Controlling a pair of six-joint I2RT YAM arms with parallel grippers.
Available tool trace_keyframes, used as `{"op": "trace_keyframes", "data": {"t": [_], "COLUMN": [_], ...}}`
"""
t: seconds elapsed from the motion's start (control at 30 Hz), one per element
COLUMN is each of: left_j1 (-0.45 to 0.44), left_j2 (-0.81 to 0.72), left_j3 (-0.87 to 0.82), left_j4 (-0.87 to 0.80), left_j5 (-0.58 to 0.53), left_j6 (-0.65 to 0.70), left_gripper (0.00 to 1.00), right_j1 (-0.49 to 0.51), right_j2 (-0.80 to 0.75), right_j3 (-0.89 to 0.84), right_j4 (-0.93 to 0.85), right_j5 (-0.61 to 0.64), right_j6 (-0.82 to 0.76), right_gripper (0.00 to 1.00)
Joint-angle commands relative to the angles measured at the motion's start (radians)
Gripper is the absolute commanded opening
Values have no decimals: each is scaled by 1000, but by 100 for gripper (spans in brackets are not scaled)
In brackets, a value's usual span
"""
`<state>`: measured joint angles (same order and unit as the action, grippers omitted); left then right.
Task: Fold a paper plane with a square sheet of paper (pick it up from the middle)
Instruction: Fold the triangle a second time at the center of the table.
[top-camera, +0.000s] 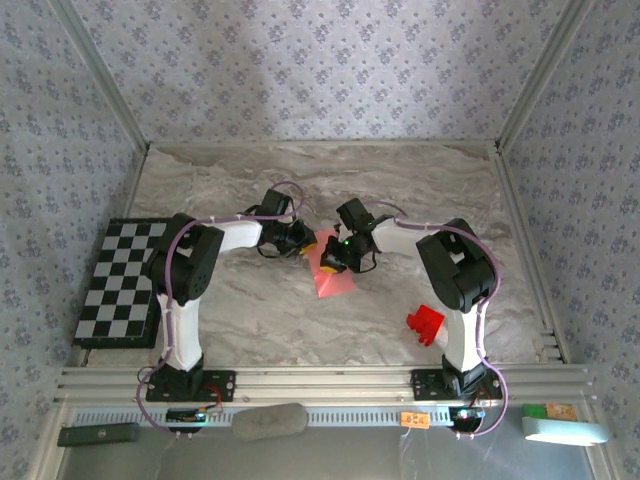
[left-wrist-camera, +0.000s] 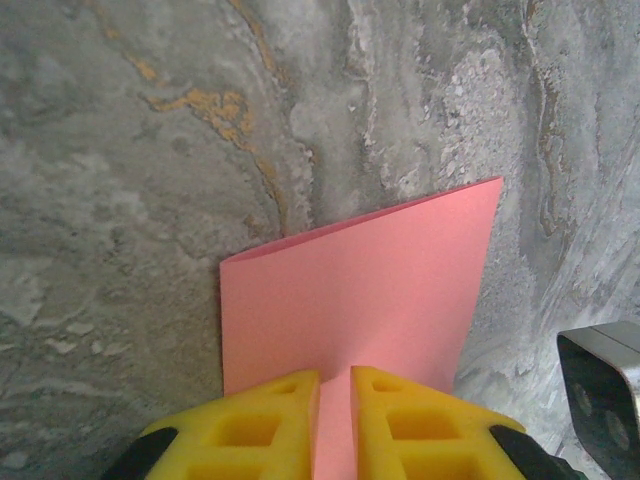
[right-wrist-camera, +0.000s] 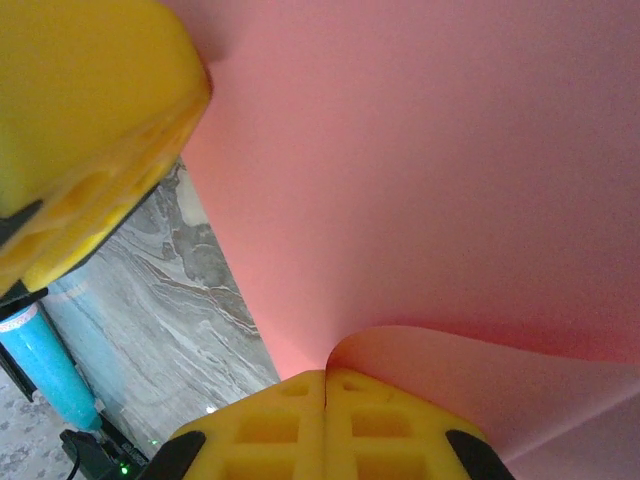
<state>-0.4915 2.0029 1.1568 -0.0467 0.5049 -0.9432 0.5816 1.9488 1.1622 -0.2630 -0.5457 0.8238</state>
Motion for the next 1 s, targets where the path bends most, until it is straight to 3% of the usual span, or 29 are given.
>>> {"op": "trace_keyframes", "data": {"t": [0.0, 0.97], "left_j1": [-10, -9], "left_j2": [51, 57], "left_j3": [-21, -19], "left_j4": [-51, -53], "left_j5": [-25, -25], "left_j6": [0, 0], "left_gripper": [17, 17], "right_j1": [4, -1], "right_j2": [10, -7], "right_j3": [-19, -23], "right_j4": [35, -24], "right_j5": [-2, 35], "right_j6": [26, -5], "right_gripper": [2, 2]}}
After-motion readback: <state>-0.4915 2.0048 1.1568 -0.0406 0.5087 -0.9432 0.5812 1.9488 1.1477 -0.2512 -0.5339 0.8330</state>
